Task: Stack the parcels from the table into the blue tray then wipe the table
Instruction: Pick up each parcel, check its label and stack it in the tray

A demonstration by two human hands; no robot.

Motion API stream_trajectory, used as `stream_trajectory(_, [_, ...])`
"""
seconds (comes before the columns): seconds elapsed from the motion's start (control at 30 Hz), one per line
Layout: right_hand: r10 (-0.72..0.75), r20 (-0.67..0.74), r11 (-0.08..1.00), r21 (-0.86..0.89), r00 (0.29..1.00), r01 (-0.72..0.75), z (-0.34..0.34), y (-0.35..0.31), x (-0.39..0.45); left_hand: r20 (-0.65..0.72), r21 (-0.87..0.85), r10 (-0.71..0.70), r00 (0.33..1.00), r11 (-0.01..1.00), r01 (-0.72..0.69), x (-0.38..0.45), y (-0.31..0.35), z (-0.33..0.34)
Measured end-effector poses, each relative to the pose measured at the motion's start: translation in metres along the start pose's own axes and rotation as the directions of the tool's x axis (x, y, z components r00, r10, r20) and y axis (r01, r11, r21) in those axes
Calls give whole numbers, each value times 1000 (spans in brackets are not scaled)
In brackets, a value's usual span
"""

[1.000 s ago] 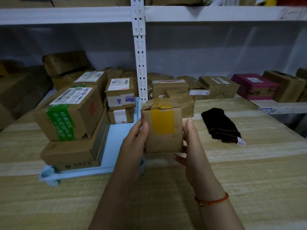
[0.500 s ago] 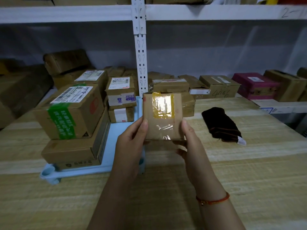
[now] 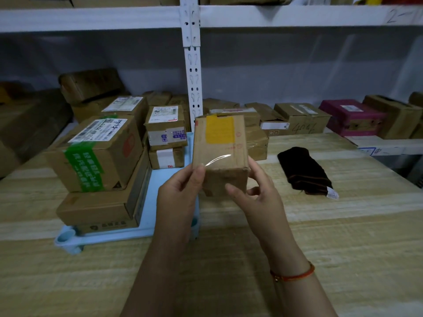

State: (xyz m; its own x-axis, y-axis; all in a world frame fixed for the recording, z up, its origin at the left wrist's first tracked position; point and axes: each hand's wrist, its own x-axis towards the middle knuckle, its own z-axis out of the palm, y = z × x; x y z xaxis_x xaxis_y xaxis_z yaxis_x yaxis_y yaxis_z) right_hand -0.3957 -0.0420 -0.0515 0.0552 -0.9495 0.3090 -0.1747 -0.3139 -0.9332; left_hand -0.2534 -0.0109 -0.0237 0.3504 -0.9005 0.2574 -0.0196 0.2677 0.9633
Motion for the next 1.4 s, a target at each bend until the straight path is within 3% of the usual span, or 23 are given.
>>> stream_trajectory(0.23, [-11, -121, 999, -38, 993, 6, -4, 1, 1, 7, 24, 3, 1000, 1000, -4, -3, 3, 2])
stream_trajectory(0.63, [50, -173, 998, 48, 984, -43, -7, -12, 1, -1, 55, -18, 1000, 998, 18, -2, 5, 3])
stream_trajectory(0.9, [85, -59, 973, 219, 995, -70, -11, -14, -1, -17, 31, -65, 998, 997, 66, 1, 4, 2])
stream_trajectory(1.4, [13, 183, 966, 250, 983, -60, -11, -6, -4, -5, -20, -56, 998, 998, 56, 0, 5, -3])
